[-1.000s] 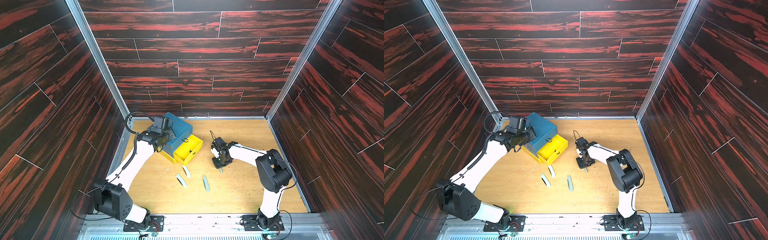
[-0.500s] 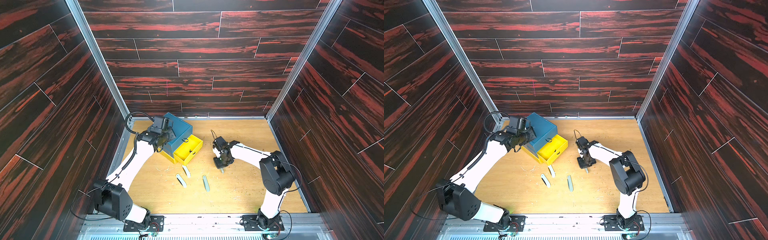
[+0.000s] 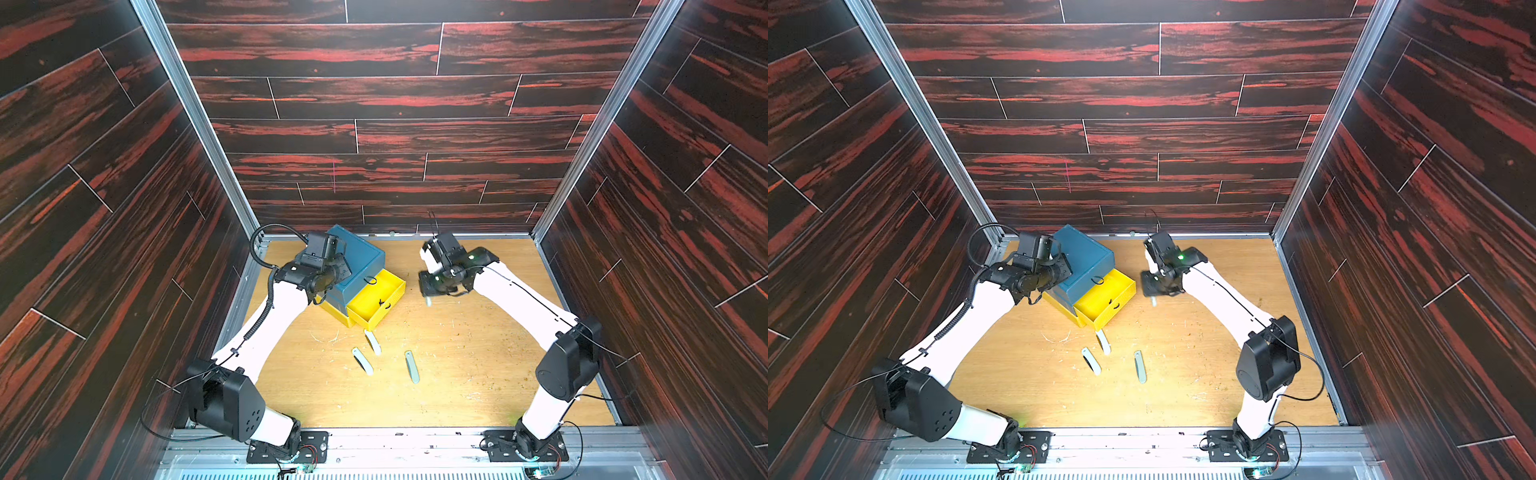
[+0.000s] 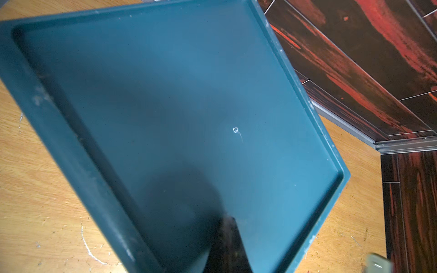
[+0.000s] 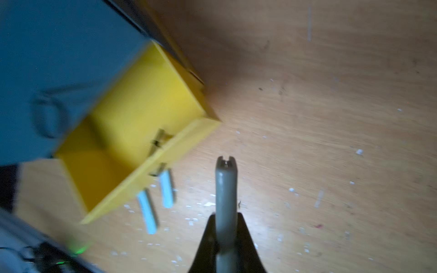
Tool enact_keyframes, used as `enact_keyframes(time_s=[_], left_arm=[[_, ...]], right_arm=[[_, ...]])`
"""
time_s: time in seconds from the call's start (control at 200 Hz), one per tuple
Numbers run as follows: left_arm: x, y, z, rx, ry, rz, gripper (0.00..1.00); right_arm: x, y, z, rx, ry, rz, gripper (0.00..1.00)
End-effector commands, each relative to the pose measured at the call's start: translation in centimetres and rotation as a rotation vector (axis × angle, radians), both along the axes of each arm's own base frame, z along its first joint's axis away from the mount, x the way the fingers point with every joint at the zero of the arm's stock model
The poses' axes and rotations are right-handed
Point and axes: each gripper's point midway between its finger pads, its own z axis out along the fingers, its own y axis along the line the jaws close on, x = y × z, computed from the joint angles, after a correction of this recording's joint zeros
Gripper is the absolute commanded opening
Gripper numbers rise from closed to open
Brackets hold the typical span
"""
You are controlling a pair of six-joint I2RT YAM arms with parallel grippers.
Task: Place the fruit knives into the drawer by color
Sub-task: Place the fruit knife in the drawer.
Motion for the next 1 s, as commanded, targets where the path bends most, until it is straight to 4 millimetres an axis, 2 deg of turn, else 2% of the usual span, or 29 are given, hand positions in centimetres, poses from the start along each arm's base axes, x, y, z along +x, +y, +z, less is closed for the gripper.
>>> enact_keyframes(time_s=[0.0,0.125,0.346,0.581,0.997], left_arm=[[-1.2,0.5,-1.4,0.009,0.062,0.005,0.0],[-1.2,0.5,-1.4,0.009,0.061,0.005,0.0],[-1.4,0.6,-1.3,0.006,0.06,0.006,0.0],[-1.6,0.7,-1.4,0.003,0.059,0.008,0.0],[-1.7,0.8,-1.4,0.004,0.057,0.005,0.0]], right_arm=[[-1.2,2.5,1.7,0.128,0.067,-0.073,0.09],[-1.1,5.3,2.9,0.257,0.076,-0.124,0.09],[-1.0,8.7,2.8,0.399,0.135,-0.179,0.1],[-0.7,9.8,0.8,0.422,0.198,-0.233,0.1],[-0.1,11.4,-0.5,0.415,0.22,-0.251,0.12]])
